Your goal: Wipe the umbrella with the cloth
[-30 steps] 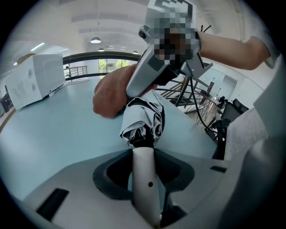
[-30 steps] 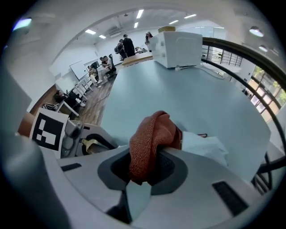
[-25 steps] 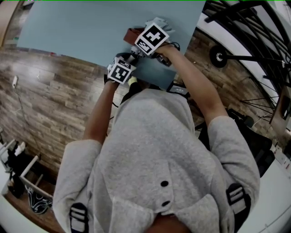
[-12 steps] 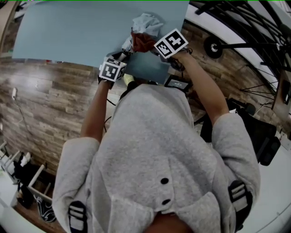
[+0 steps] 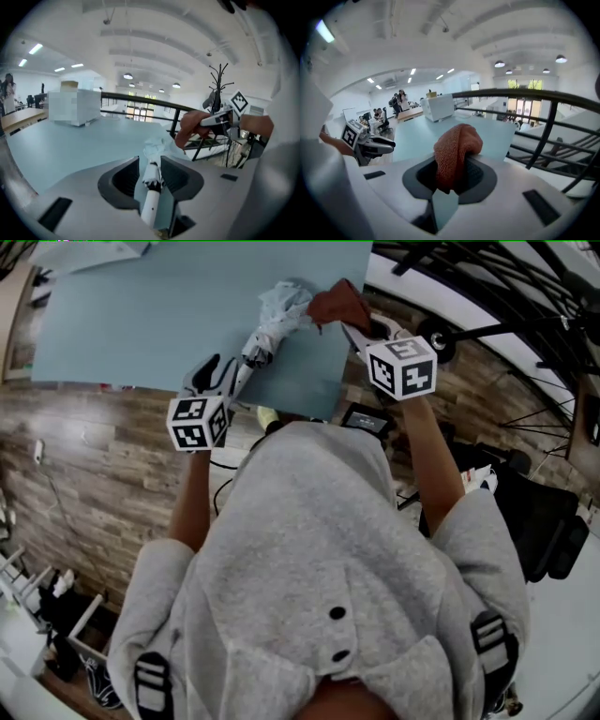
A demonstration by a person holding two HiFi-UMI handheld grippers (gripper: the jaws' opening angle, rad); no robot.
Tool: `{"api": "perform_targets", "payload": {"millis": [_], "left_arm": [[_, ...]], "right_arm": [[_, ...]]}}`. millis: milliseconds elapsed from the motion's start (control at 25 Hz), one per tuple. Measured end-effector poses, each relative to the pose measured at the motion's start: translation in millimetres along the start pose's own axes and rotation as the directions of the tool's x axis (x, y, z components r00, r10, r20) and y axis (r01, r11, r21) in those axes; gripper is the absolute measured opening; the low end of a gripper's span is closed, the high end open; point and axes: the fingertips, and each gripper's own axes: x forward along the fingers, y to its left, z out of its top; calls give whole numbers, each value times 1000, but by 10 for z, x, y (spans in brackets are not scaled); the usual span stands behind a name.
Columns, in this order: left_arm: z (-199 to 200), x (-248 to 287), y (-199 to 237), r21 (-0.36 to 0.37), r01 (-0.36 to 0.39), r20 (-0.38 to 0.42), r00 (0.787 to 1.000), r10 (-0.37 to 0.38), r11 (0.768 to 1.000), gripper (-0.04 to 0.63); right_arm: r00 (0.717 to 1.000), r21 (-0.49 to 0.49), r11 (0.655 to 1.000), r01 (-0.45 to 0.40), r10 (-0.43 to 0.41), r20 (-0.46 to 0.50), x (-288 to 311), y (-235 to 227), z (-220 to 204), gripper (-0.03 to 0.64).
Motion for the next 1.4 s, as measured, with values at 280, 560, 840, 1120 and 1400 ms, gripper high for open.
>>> {"api": "perform_targets", "payload": {"millis": [280, 560, 840, 1120, 1400], "left_arm": [[1418, -678, -205, 44, -187, 365, 917, 159, 981, 15], [2008, -927, -484, 59, -186, 478, 868, 136, 981, 15], [2112, -877, -621, 92, -185, 487, 865, 118, 978, 15], [2161, -798, -646, 93, -174, 484, 868, 109, 980, 15], [2194, -681, -637, 101, -167, 477, 873, 100, 981, 15]], "right_arm": [[927, 10, 995, 96, -93, 363, -828, 216, 931, 77], [885, -29, 988, 153, -124, 448, -1138, 226, 1322, 77], [879, -18, 984, 178, -151, 453, -1184, 106, 1315, 77], [882, -18, 983, 183, -156, 445, -1154, 26, 1298, 77], [884, -16, 983, 183, -157, 439, -1066, -56, 1316, 77]]}}
